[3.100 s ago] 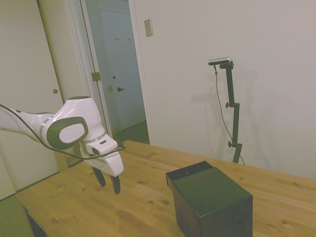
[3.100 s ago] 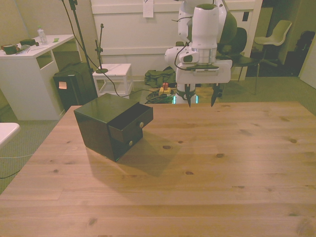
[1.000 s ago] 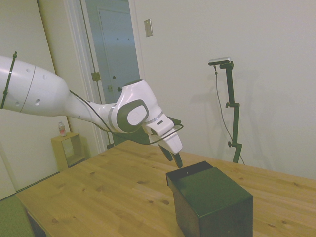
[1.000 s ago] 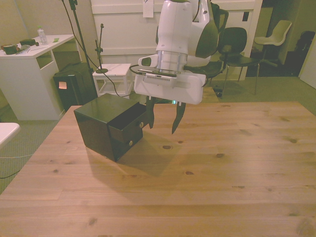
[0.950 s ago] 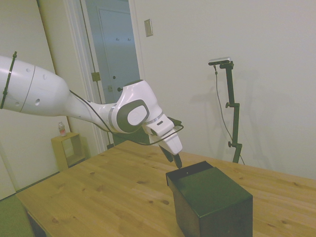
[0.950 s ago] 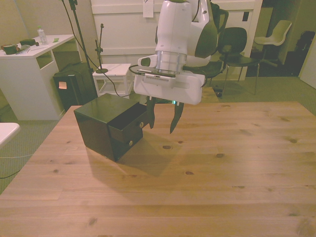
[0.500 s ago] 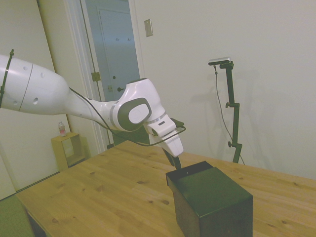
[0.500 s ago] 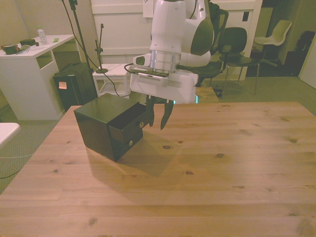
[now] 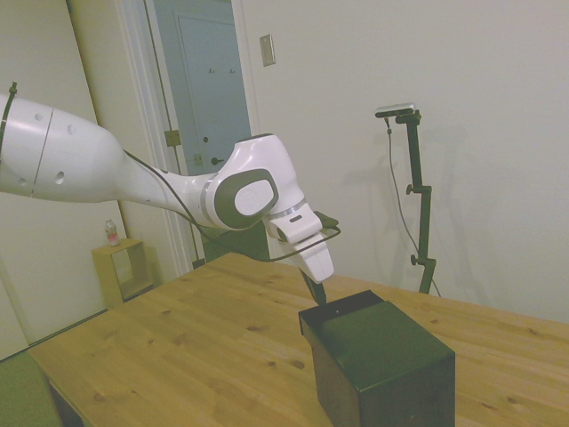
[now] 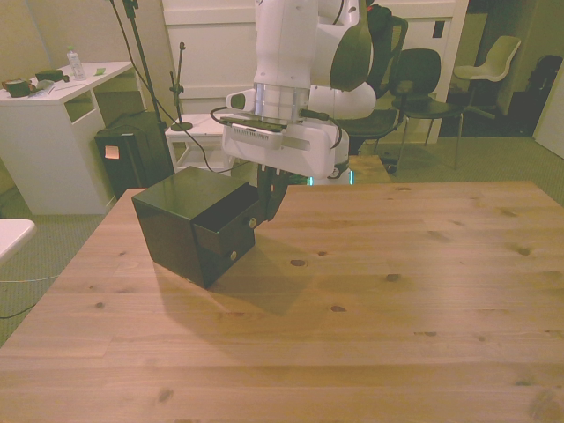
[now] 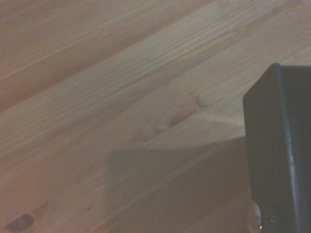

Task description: Close the top drawer

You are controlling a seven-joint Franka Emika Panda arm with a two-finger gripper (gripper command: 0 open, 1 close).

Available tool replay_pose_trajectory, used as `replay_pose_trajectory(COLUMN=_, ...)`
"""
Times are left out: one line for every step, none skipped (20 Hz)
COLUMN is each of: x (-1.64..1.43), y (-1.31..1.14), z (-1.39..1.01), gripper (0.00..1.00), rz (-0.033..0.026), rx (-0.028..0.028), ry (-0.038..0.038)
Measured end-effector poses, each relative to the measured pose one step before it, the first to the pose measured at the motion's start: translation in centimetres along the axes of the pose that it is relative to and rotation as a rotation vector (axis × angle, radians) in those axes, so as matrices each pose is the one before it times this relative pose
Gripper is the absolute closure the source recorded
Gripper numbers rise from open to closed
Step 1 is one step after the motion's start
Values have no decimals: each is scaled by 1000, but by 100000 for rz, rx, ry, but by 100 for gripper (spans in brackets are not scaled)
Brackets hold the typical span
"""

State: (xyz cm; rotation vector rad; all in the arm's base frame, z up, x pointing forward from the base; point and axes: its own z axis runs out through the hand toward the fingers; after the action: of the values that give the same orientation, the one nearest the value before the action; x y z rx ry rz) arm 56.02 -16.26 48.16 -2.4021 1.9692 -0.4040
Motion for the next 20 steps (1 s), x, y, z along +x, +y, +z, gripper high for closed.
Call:
replay_pose_trajectory(x=-17, y=94, z=18, gripper=100, rz=775, rx=-682, ry=-295)
replay_pose_trajectory(x=1, y=106, z=-10, gripper=100, rz=659, rx=-678, ry=-277)
replay_pose_trajectory(x=18, y=154, z=-30, gripper=100, rz=599, rx=-905, ry=-301)
replay_pose_trajectory(x=42, y=175, z=-52, gripper=100, rz=612, rx=-953, ry=-240)
replay_pose_trajectory(x=96, y=184, z=-84, gripper=100, rz=629, rx=-788, ry=-62)
replay_pose_trajectory(x=137, y=201, z=-41, gripper=100, rz=640, rx=-957, ry=80)
replay_pose_trajectory(x=198, y=203, z=25, gripper=100, rz=872, rx=-922, ry=49)
replay_pose_trajectory(x=217, y=221, z=75, gripper=100, rz=797, rx=-1214, ry=-188)
replay_pose_trajectory(x=191, y=112, z=-42, gripper=100, rz=436, rx=-728, ry=-27)
replay_pose_trajectory(x=197, y=136, z=-49, gripper=100, rz=365, rx=-1285, ry=207)
replay_pose_trajectory(x=106, y=110, z=-33, gripper=100, rz=333, rx=-1115, ry=181)
replay_pose_trajectory(x=74, y=79, z=-2, gripper=100, rz=266, rx=-620, ry=-95)
replay_pose_trajectory(x=51, y=93, z=18, gripper=100, rz=149, rx=-832, ry=-74)
replay_pose_trajectory(x=94, y=82, z=-28, gripper=100, rz=99, rx=-792, ry=119)
replay_pose_trajectory(x=215, y=143, z=-21, gripper=100, rz=189, rx=-1154, ry=335)
replay_pose_trajectory(x=313, y=161, z=4, gripper=100, rz=290, rx=-828, ry=466)
replay_pose_trajectory(x=376, y=209, z=27, gripper=100, rz=384, rx=-899, ry=437)
replay_pose_trajectory(x=402, y=194, z=-25, gripper=100, rz=418, rx=-743, ry=441)
replay_pose_trajectory(x=367, y=200, z=-41, gripper=100, rz=466, rx=-852, ry=238)
replay_pose_trajectory(x=277, y=165, z=-48, gripper=100, rz=390, rx=-799, ry=99)
